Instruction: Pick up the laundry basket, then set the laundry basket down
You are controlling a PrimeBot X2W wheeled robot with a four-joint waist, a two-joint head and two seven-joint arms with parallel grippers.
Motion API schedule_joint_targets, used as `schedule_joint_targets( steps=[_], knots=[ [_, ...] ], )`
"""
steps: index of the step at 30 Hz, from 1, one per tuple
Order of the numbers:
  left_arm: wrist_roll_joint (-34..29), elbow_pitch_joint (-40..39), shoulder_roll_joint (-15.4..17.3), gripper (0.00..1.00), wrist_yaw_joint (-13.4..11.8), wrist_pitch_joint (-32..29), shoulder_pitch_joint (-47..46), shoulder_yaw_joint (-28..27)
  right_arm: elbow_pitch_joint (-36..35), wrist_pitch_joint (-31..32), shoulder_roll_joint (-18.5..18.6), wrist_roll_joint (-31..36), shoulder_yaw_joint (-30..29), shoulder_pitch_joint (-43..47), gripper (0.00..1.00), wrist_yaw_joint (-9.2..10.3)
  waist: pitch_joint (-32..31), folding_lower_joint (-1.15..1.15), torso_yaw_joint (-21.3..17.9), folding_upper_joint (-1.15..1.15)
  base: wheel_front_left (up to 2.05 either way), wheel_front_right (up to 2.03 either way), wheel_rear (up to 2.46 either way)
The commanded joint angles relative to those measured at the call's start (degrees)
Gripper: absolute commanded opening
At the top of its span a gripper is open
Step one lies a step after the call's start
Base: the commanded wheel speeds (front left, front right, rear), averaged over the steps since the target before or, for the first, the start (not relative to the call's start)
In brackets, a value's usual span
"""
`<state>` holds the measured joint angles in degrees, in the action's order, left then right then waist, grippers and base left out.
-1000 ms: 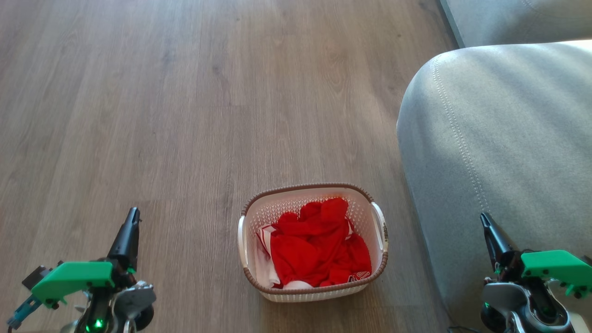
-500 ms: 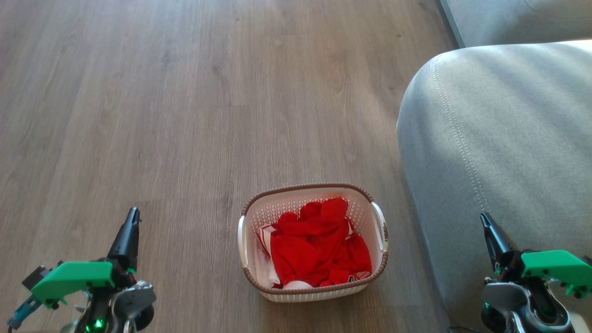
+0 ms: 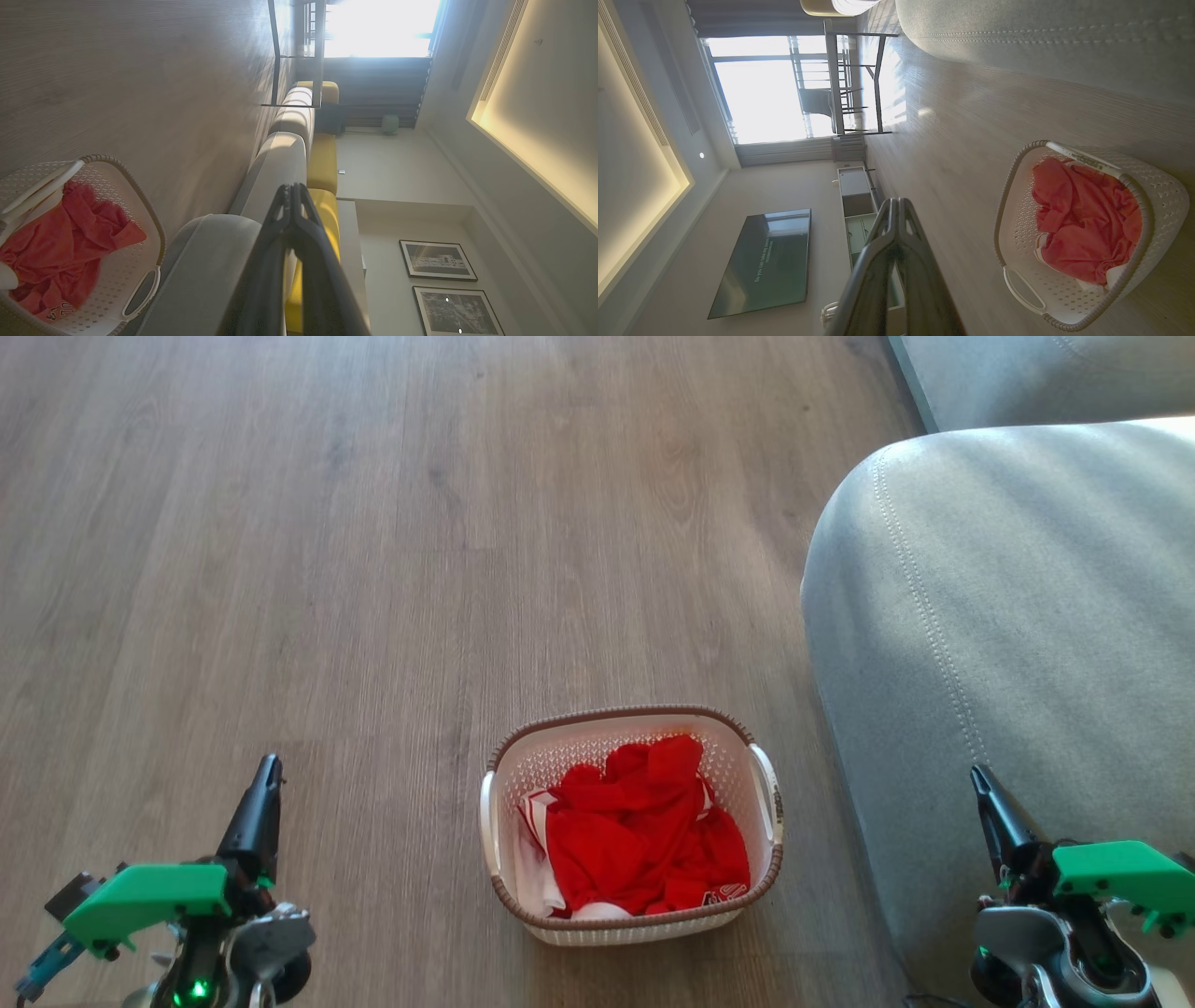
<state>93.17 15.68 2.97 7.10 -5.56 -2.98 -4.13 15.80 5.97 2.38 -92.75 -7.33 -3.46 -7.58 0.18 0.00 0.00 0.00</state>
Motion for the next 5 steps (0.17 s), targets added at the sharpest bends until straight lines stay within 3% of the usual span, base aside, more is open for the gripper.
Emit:
schedule_joint_targets(
  steps=[1, 5],
  knots=[
    [-0.57, -1.66, 0.31, 0.0, 0.38, -0.5, -3.16, -1.87, -1.79, 0.39, 0.65, 0.46, 0.97, -2.7, 0.0, 0.09, 0.0, 0.0, 0.0, 0.0, 0.0, 0.0, 0.0],
    [-0.6, -1.66, 0.29, 0.0, 0.38, -0.53, -3.16, -1.9, -1.79, 0.4, 0.64, 0.47, 0.96, -2.71, 0.0, 0.09, 0.0, 0.0, 0.0, 0.0, 0.0, 0.0, 0.0]
  ],
)
